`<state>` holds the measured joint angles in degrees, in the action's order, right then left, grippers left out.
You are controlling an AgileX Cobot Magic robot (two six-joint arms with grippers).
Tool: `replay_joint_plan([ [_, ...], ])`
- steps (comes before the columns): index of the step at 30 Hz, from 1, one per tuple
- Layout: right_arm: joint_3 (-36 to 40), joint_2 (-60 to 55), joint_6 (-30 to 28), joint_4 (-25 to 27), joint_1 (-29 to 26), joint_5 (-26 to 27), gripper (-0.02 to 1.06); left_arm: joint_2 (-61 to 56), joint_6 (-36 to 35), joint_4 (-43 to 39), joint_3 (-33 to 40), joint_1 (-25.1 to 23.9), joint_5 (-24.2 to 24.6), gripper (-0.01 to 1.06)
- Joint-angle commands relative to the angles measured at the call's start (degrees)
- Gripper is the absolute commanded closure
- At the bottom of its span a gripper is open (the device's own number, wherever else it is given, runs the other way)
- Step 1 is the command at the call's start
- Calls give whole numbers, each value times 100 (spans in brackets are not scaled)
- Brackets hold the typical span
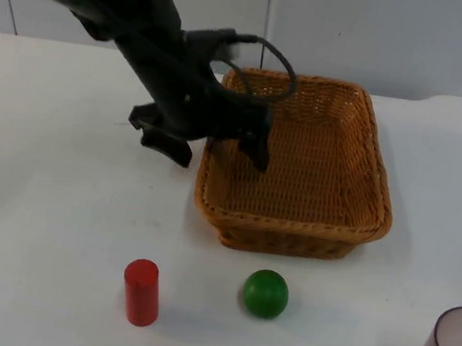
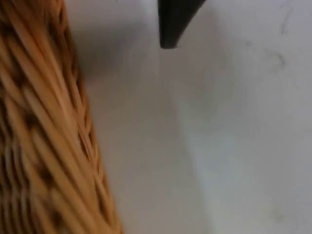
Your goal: Pick up the basket with the left hand and place the triangular block into the basket with the right hand.
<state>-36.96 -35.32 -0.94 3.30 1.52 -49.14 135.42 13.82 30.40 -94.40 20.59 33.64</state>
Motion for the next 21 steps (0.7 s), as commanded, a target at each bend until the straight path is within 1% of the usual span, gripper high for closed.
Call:
replay_joint_plan([
  [1,-37,21,-15,-7,-26,93,-1,79,-120,97,-131,47,12,18],
  [3,-37,21,-15,-7,-26,93,-1,134,-187,109,-186,47,12,39],
  [4,-37,21,-15,-7,-26,93,-1,134,-187,94,-186,47,-8,53],
  [5,-37,21,-15,-7,-26,93,-1,134,-187,94,-186,47,-8,53],
  [6,-37,21,-15,-7,-26,93,-1,134,-187,94,-186,47,-17,70],
  [7,-37,21,-15,-6,-26,108,-1,108,-187,94,-186,47,-126,96],
  [8,-37,21,-15,-6,-26,108,-1,83,-204,112,-190,47,-223,105],
  [9,-37,21,-15,-6,-26,108,-1,83,-204,112,-190,47,-223,105],
  [11,-37,21,-15,-6,-26,108,-1,15,-427,112,-261,-1,-312,105],
  [14,-37,21,-15,-6,-26,108,-1,-74,-593,123,-433,-15,-246,105],
  [17,-37,21,-15,-6,-26,128,-1,-310,-799,155,-769,-70,-105,105],
  [18,-37,21,-15,-6,-26,142,-1,-494,-886,155,-884,-70,18,105],
  [21,-37,21,-15,-6,-26,142,-1,-756,-960,172,-930,-70,163,105],
])
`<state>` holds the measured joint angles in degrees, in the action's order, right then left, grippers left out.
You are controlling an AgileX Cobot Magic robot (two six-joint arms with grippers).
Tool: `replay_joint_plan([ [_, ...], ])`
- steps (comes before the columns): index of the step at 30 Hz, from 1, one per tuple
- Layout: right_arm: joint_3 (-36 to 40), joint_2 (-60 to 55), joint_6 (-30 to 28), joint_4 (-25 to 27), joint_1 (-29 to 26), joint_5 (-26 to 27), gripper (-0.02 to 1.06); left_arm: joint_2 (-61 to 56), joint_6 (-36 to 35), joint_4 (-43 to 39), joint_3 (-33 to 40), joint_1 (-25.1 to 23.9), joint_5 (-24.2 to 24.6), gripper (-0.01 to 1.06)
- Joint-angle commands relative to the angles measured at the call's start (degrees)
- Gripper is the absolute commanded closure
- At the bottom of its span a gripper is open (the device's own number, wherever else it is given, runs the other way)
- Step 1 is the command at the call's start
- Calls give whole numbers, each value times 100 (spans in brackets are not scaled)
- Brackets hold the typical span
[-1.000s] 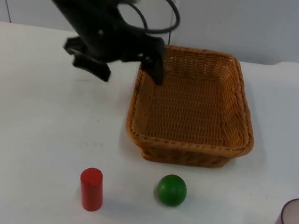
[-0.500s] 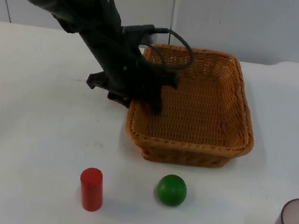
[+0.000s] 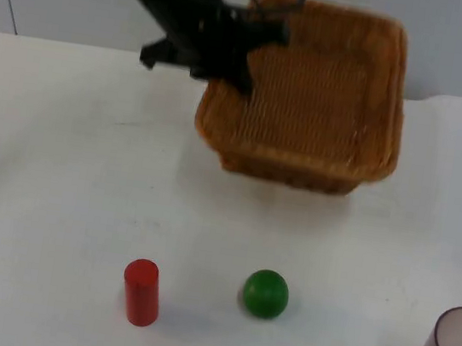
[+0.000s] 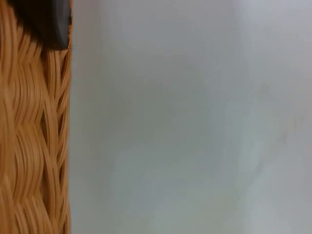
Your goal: Pick up the basket with the left hand and place the triangular block into the basket with the right hand.
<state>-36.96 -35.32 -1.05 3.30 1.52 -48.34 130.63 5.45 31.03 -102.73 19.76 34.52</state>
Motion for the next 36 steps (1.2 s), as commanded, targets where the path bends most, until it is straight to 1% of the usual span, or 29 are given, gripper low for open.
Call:
replay_joint_plan([
  [1,-37,21,-4,-18,-26,61,-1,-412,-123,122,-98,0,216,105],
  [3,-37,21,-18,-18,-26,61,-1,-647,-123,147,-87,-51,566,105],
  [4,-37,21,-18,-18,-26,61,-1,-647,-123,147,-87,-51,566,105],
  [5,-37,21,-52,-18,-26,61,-1,-722,-123,147,-87,-100,808,105],
  [8,-37,21,-241,-18,-26,61,-1,-974,-123,111,-14,-189,1211,105],
  [10,-37,21,-239,-6,-26,61,-1,-1280,-123,17,275,-248,1123,105],
  [11,-37,21,-239,-6,-26,61,-1,-1280,-123,17,275,-248,1123,105],
  [14,-37,21,-239,-5,-26,24,-1,-1824,-123,13,976,-315,865,105],
  [15,-37,21,-239,-5,-26,24,-1,-2117,-97,1,1385,-346,808,105],
  [16,-37,21,-239,-5,-26,24,-1,-2117,-97,1,1385,-346,808,105],
  [19,-37,21,-239,6,-26,26,-1,-2684,73,2,2153,-512,852,105],
  [20,-37,21,-239,6,-26,26,-1,-2910,142,2,2523,-579,852,105],
  [21,-37,21,-239,6,-26,26,-1,-2910,142,2,2523,-579,852,105],
  [24,-37,21,-253,5,-26,13,-1,-3551,478,2,3379,-933,827,105],
  [26,-37,21,-473,34,-26,-25,-1,-3909,716,12,3881,-1312,841,105],
  [27,-37,21,-473,34,-26,-25,-1,-3909,716,12,3881,-1312,841,105],
  [29,-37,21,-668,152,-26,-34,-1,-4194,979,75,4345,-1721,856,105],
  [31,-37,21,-922,289,-26,-34,-1,-4409,1447,330,4787,-2195,963,105],
  [32,-37,21,-922,289,-26,-34,-1,-4409,1447,330,4787,-2195,963,105],
  [34,-37,21,-1127,350,-26,-34,-1,-4539,2121,788,5158,-2635,1099,105],
  [35,-37,21,-1215,372,-26,-34,-1,-4594,2512,1134,5379,-2962,1125,105],
  [36,-37,8,-1304,435,-26,-34,-1,-4606,2650,1198,5452,-3060,1125,105],
])
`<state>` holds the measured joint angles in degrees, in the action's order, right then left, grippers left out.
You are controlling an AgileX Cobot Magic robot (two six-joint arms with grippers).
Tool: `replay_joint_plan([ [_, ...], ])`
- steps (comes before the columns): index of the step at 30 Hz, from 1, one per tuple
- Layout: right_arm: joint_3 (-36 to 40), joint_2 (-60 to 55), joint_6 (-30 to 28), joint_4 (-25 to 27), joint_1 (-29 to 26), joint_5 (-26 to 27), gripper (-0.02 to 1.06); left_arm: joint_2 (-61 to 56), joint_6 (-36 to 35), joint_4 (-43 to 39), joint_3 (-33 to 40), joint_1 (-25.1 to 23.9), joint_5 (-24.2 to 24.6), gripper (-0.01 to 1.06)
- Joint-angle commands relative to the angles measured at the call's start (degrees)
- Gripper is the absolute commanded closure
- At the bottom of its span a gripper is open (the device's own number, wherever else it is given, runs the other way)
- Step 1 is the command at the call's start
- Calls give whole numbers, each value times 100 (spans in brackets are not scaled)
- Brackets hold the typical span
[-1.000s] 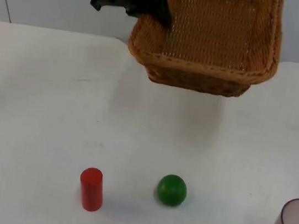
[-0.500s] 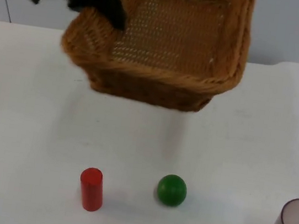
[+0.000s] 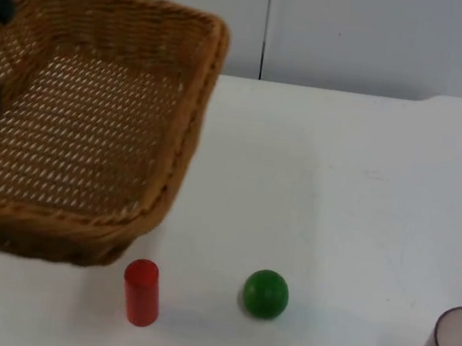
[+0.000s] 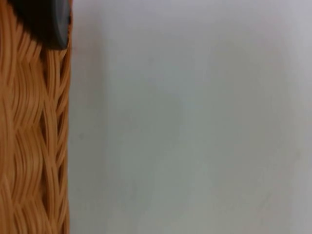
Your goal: Pick up the basket with the left hand and place the triangular block into the basket with the right hand.
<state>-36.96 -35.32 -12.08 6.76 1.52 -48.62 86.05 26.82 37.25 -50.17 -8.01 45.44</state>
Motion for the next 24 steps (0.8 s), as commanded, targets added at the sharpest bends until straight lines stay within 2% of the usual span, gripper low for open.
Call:
replay_joint_plan([
  [1,-37,8,-201,89,-26,-6,-1,-147,513,577,196,-283,33,105],
  [2,-37,-12,-325,174,-26,19,-1,-157,764,744,323,-496,87,105],
  [4,-37,-85,-433,317,-26,34,-1,-145,781,720,413,-625,93,105],
  [7,-48,-247,-658,448,-17,-4,-1,-145,794,710,436,-627,38,105],
  [12,-373,-1003,-1417,1361,-17,-437,0,-145,889,711,436,-627,16,105],
  [16,-632,-1594,-1704,1601,113,-634,0,-145,889,711,436,-627,-9,105],
  [18,-779,-1959,-1751,1547,480,-631,2,-145,889,711,436,-627,-9,105],
  [19,-779,-1959,-1751,1547,480,-631,2,-145,889,711,436,-627,-9,105],
  [21,-878,-2340,-1751,1310,1059,-435,5,-145,889,711,436,-627,-9,105],
  [24,-1010,-2870,-1671,855,2276,13,6,-145,889,711,436,-627,-23,105],
])
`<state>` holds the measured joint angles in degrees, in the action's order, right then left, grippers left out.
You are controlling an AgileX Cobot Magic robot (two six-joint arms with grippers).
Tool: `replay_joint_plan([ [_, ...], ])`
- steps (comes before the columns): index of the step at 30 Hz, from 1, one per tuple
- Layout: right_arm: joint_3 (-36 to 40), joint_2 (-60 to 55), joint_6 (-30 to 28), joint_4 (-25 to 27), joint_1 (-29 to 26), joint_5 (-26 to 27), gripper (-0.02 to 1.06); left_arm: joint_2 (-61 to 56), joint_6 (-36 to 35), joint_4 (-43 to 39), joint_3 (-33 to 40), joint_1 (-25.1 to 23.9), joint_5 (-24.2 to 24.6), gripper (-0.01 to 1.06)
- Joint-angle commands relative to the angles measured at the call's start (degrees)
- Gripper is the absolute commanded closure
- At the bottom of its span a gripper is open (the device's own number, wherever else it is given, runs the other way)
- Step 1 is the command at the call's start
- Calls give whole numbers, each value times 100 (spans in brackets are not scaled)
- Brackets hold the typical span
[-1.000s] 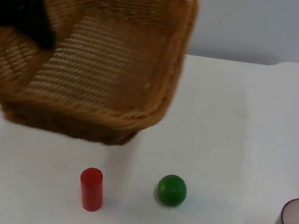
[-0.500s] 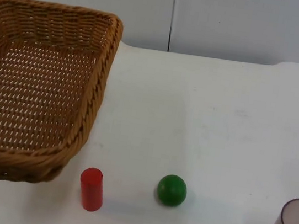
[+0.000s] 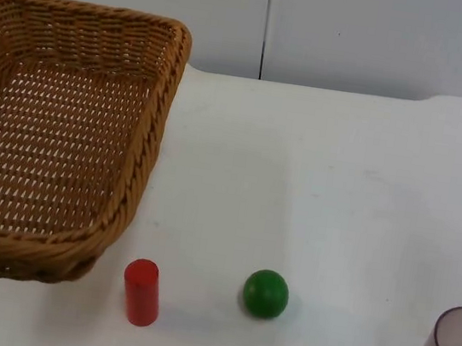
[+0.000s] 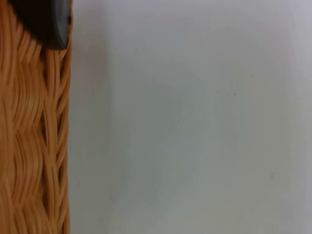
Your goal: Pick up the basket with the left hand and place the triangular block into the basket with the right hand.
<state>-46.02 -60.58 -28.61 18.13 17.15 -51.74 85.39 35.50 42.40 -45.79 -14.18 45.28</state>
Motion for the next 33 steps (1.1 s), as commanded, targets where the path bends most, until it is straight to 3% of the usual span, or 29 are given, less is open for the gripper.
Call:
replay_joint_plan([
  [1,-105,-345,-18,-282,712,325,6,-79,20,195,-2,-9,-6,105],
  [6,-513,-1367,63,-1058,2321,691,6,-79,20,195,-2,-9,-6,105],
  [11,-866,-2212,76,-1570,2989,728,6,-79,20,180,-2,-9,-9,105],
  [18,-893,-3365,519,-1896,3271,1155,10,-79,20,159,-2,-9,-21,105],
  [33,-893,-4719,499,-2132,3626,2110,15,-79,20,148,-2,-9,-41,105],
])
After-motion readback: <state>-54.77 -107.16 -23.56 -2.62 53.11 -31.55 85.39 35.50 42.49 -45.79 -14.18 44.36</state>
